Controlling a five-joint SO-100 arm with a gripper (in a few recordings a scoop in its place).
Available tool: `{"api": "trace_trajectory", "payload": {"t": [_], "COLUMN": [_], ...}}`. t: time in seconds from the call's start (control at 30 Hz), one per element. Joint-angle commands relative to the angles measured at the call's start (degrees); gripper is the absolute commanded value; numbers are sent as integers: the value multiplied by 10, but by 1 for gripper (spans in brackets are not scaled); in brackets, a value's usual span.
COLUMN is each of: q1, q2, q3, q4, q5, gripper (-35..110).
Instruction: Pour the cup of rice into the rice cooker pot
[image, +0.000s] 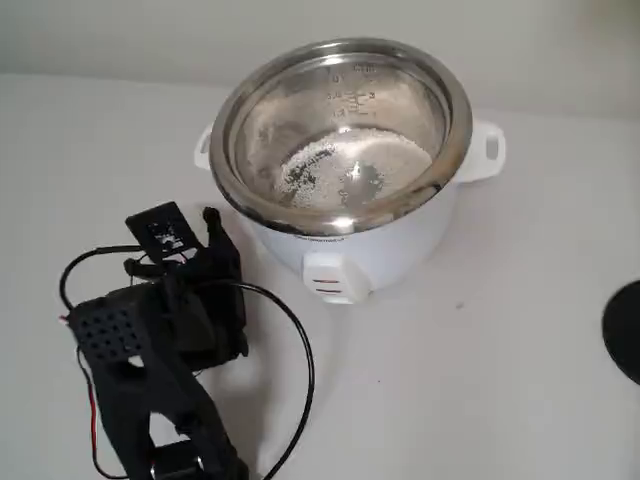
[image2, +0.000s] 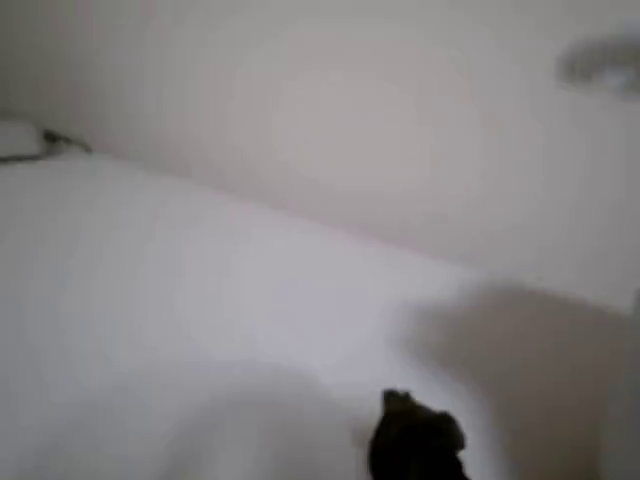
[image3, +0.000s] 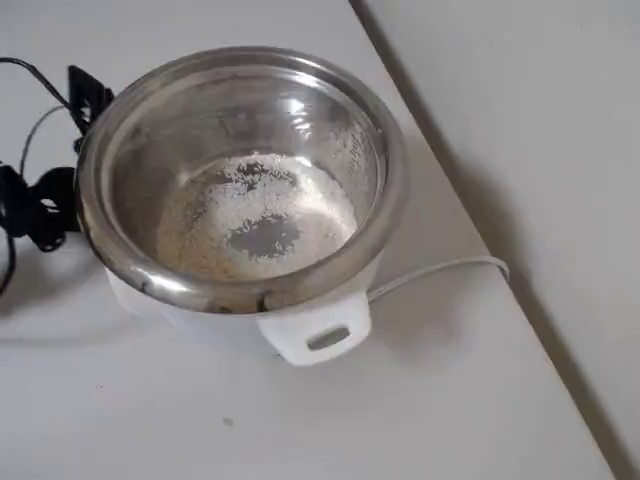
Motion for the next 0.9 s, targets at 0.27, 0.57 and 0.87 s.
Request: {"api": "trace_trajectory", "payload": {"t": [0.27,0.57,0.87], "q1": [7,56,172], "q2": [347,787,1192], "q3": [142,219,219], "q4": [95,478,933], "q5": [34,117,299], "gripper": [60,57,57]}}
